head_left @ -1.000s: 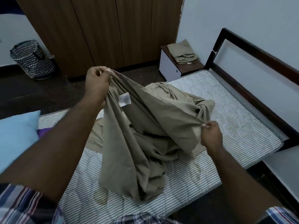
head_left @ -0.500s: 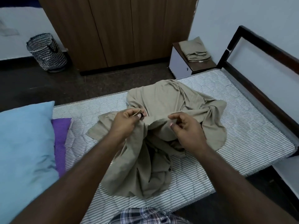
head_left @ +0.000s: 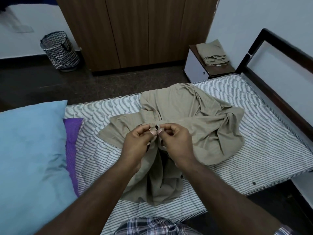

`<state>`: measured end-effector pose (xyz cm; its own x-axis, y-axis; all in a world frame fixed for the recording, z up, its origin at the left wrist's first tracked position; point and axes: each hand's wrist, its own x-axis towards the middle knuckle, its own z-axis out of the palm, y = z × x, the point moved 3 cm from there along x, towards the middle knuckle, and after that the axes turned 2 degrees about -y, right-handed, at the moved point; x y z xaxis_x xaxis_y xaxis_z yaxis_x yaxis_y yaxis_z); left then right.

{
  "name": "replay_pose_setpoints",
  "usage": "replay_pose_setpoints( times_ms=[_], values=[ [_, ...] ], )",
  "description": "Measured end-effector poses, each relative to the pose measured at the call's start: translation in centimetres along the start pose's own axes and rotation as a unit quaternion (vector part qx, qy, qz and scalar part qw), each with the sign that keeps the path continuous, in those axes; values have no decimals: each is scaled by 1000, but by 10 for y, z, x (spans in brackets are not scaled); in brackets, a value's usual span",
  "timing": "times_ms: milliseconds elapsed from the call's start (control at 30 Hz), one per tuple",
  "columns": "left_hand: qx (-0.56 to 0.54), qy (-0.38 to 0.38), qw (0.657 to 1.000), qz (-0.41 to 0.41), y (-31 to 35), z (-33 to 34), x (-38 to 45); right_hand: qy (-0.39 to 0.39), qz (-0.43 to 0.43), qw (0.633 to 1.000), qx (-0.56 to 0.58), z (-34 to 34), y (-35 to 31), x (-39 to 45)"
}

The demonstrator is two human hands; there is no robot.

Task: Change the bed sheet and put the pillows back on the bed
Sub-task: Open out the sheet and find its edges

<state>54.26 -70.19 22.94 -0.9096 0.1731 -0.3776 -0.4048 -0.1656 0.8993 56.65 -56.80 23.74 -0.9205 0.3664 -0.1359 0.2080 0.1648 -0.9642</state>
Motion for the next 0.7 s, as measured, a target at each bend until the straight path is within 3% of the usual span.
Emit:
replay_pose_setpoints(
  times_ms=[233, 333, 400, 500, 567, 633, 700],
  values=[
    [221, 17, 963, 156, 1, -11, -10, 4, -10, 1000, -25, -7, -9, -6],
    [258, 12, 950, 173, 3, -8, -10, -7, -18, 1000, -23, -6, -10, -8],
    [272, -34, 945, 179, 4, -2, -14, -22, -16, 999, -18, -8, -10, -9],
    [224, -103, 961, 123, 1, -1, -10, -30, -24, 999, -20, -17, -9, -6],
    [198, -111, 967, 115, 4, -5, -4, -31, -33, 999, -13, -25, -9, -4],
    [235, -91, 956, 152, 13, -10, 5, -47, -43, 998, -7, -35, -11, -3],
    [279, -134, 937, 164, 21, -7, 11, -90, -59, 994, -3, -46, -16, -4]
  ],
)
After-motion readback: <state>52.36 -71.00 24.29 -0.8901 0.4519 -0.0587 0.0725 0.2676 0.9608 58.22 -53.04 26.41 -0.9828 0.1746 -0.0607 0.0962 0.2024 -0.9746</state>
